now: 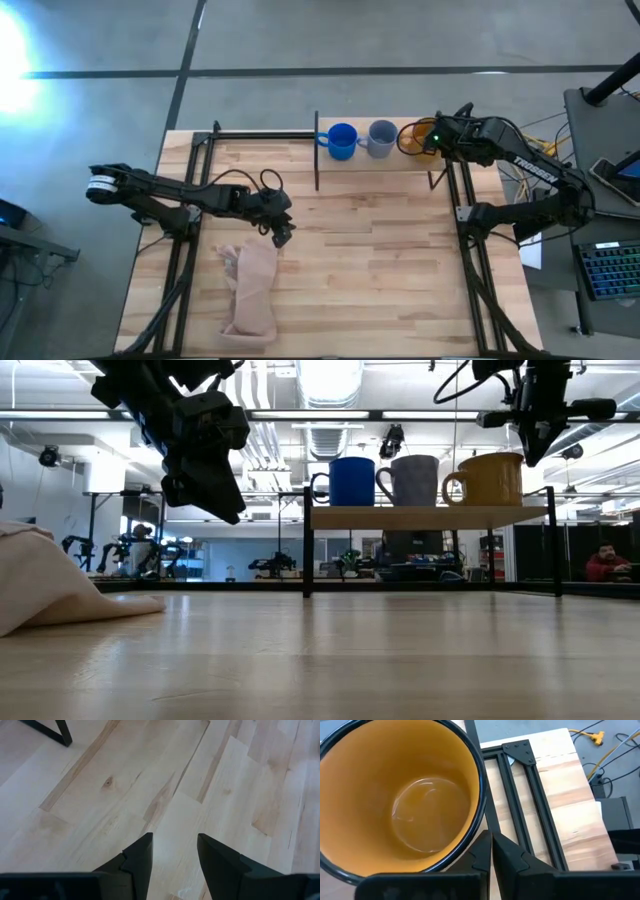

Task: Stack small to large cups/mugs on shelf
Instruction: Put the brown mug on the shelf

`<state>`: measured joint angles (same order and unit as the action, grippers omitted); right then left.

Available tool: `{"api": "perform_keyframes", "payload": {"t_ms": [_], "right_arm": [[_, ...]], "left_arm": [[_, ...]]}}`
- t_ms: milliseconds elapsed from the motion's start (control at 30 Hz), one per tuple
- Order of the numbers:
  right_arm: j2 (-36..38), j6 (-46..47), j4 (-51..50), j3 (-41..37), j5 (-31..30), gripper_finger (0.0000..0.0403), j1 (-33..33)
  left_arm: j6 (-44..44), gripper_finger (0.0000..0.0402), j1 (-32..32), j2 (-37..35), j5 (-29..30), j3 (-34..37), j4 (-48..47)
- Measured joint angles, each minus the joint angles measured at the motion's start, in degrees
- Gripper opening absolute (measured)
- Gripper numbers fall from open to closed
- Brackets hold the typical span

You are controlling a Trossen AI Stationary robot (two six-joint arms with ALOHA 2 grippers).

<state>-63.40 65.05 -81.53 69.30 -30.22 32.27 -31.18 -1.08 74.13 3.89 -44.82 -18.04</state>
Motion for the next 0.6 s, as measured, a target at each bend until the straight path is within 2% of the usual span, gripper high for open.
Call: {"api": "perform_keyframes", "payload": {"t_ms": [233, 600], "right_arm": [[0.8, -1.0, -1.3, 2.5, -0.3, 0.0009, 0.0], [0.1, -2.1, -0.2, 4.2, 3.6, 0.0009, 0.0]], "left_arm": [[0.0, 0.0140, 0.0, 0.0, 0.0, 0.0, 0.1], [0.0, 0.0140, 0.0, 0.0, 0.0, 0.0, 0.6]]}}
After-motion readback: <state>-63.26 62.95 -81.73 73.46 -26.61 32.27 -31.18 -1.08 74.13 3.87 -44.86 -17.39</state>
